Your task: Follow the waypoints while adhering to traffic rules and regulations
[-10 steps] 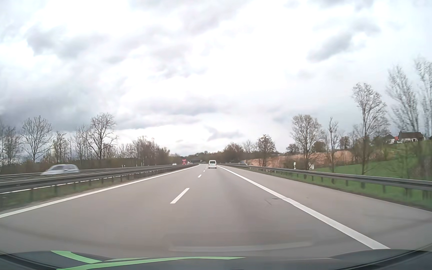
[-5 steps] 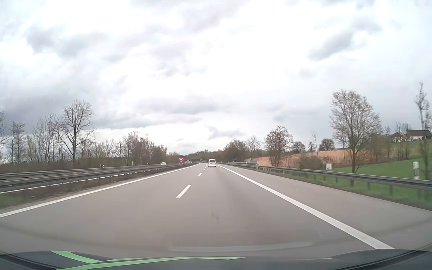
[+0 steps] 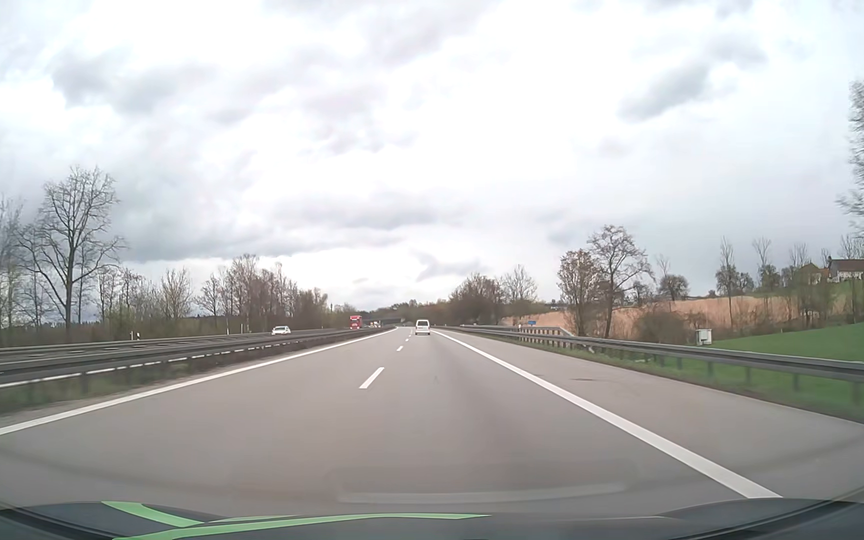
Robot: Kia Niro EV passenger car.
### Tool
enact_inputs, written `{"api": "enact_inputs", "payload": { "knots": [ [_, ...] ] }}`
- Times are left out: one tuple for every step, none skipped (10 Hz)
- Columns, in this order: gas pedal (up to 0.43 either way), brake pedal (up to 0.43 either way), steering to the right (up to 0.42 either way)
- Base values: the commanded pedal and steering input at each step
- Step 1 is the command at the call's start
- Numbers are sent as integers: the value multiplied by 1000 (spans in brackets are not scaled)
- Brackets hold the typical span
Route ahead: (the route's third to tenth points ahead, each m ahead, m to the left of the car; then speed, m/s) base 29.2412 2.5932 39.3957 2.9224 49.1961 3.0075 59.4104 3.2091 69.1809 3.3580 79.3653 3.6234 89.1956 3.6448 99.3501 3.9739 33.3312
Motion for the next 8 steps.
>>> {"api": "enact_inputs", "payload": {
  "knots": [
    [441, 0, -2],
    [441, 0, -3],
    [441, 0, -3],
    [441, 0, -3],
    [441, 0, -3],
    [441, 0, -3],
    [441, 0, -3],
    [441, 0, -3]
  ]
}}
